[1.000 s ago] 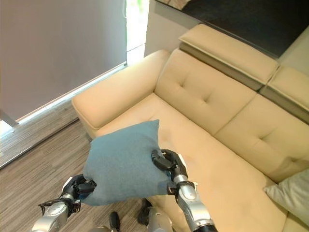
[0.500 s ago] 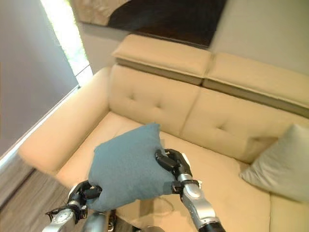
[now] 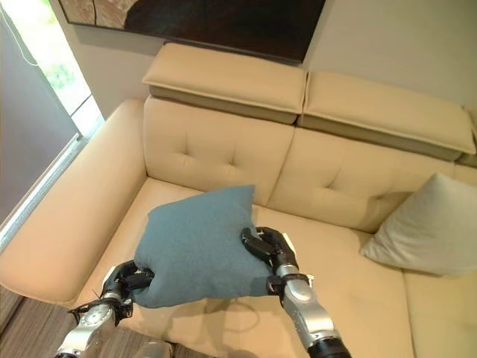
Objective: Pick up all the scattered cushions and arrange them neatly on the sofa.
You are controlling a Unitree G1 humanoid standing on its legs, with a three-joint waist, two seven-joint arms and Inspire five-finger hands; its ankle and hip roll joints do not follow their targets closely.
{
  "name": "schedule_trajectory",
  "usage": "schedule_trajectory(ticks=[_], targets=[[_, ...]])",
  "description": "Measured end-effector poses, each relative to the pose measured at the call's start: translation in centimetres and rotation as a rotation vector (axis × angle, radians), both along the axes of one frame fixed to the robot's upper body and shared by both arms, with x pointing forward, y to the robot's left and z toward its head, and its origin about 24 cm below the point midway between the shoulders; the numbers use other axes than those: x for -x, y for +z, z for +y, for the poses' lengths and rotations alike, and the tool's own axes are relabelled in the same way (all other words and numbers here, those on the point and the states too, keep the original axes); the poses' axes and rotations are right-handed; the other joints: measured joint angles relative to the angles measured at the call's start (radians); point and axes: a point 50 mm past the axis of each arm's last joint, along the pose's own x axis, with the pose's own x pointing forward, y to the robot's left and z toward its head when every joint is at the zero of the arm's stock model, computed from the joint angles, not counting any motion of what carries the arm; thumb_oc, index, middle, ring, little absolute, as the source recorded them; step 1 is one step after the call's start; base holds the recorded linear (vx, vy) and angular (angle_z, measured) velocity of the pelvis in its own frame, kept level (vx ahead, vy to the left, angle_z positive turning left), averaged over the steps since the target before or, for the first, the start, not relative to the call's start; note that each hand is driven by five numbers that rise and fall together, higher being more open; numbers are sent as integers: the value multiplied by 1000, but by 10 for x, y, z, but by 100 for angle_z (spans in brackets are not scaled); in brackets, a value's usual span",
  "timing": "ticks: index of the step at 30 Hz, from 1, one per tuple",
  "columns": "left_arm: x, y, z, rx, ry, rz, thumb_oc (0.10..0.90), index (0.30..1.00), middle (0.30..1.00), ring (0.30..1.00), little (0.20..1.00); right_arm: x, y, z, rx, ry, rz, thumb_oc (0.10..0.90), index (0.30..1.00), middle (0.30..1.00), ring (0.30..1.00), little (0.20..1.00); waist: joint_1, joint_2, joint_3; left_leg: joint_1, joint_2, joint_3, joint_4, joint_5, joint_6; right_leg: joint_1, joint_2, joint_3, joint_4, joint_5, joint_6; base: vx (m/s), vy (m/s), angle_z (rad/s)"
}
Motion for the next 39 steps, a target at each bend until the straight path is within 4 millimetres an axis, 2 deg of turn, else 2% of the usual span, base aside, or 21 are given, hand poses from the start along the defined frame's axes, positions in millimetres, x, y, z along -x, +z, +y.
schedule_trajectory(ticks=[5,9,11,13,16,20,22,24,28,31,34,35,36,37,38,39], targets=[[-9,8,9,-85,-25,-23,400,300,300,300,300,-10,9,1,119,47,-38,400,300,300,300,300,-2,3,-2,14,-10,40,-44,14,19,-4,-22,36,-39,21,28,43,95,-23],[-54,40,-1,-182,-54,-159,400,300,300,300,300,-45,46,-1,271,27,-182,400,300,300,300,300,-4,5,-2,-57,-5,60,-42,31,23,-73,-19,51,-54,49,36,-221,42,-15],[-81,65,-6,-251,-69,-250,400,300,300,300,300,-69,74,0,349,-2,-275,400,300,300,300,300,-11,6,-1,-117,1,70,-40,47,21,-148,-14,64,-48,66,38,-246,71,-23],[-115,106,-13,-328,-72,-387,400,300,300,300,300,-100,118,3,412,-55,-402,400,300,300,300,300,-10,21,7,-197,10,99,-39,66,22,-241,-7,89,-34,90,48,-194,60,-41],[-153,159,-31,-396,-50,-549,400,300,300,300,300,-122,173,-7,627,-111,-553,400,300,300,300,300,-6,52,30,-260,9,122,-38,80,26,-321,-8,108,-11,98,57,-90,50,-25],[-167,215,-38,-481,-6,-769,400,300,300,300,300,-123,219,-9,769,-196,-741,400,300,300,300,300,-10,60,97,-290,11,131,-37,83,27,-362,-5,112,4,99,58,-43,21,-7],[-167,234,-40,-517,50,-871,400,300,300,300,300,-121,240,-5,853,-244,-864,400,300,300,300,300,-11,63,107,-346,13,140,-38,90,27,-426,-2,122,10,106,58,-40,33,-15],[-167,245,-40,-534,109,-926,400,300,300,300,300,-121,256,2,896,-284,-956,400,300,300,300,300,-13,62,142,-378,14,150,-40,95,27,-470,1,134,25,108,60,-54,28,-18],[-174,248,-38,-576,153,-928,400,300,300,300,300,-127,265,10,988,-294,-1009,400,300,300,300,300,-29,60,159,-469,15,152,-41,115,28,-571,2,135,40,116,68,-55,-4,-5],[-191,245,-44,-616,134,-853,400,300,300,300,300,-143,258,4,1133,-294,-923,400,300,300,300,300,-31,59,170,-509,15,150,-42,126,26,-612,2,134,44,124,74,-34,-32,0],[-199,252,-47,-584,156,-833,400,300,300,300,300,-148,259,-1,1148,-321,-884,400,300,300,300,300,-37,54,175,-557,16,149,-45,140,25,-660,3,133,43,135,79,-14,-42,1],[-204,255,-44,-607,158,-804,560,540,540,540,540,-154,262,2,1131,-331,-861,400,300,300,300,300,-46,52,176,-575,17,148,-45,145,25,-673,3,131,34,144,78,-1,-47,0],[-207,264,-44,-588,159,-810,800,900,900,900,900,-155,269,6,1098,-339,-869,400,300,300,300,300,-48,52,176,-590,16,147,-45,149,24,-691,4,131,37,149,77,11,-47,0],[-209,268,-44,-587,159,-815,800,900,900,900,900,-156,272,8,1088,-342,-869,587,580,580,580,580,-52,51,177,-599,17,147,-45,154,22,-698,4,131,37,152,79,10,-47,1],[-210,270,-43,-591,155,-808,800,900,900,900,900,-158,273,9,1088,-341,-856,667,700,700,700,700,-54,50,177,-602,17,146,-45,156,19,-699,4,129,35,155,83,20,-36,3],[-213,274,-42,-578,143,-796,800,900,900,900,900,-161,276,9,1055,-332,-833,800,900,900,900,900,-55,50,177,-606,18,145,-45,160,20,-703,5,127,35,158,83,13,-20,3]])
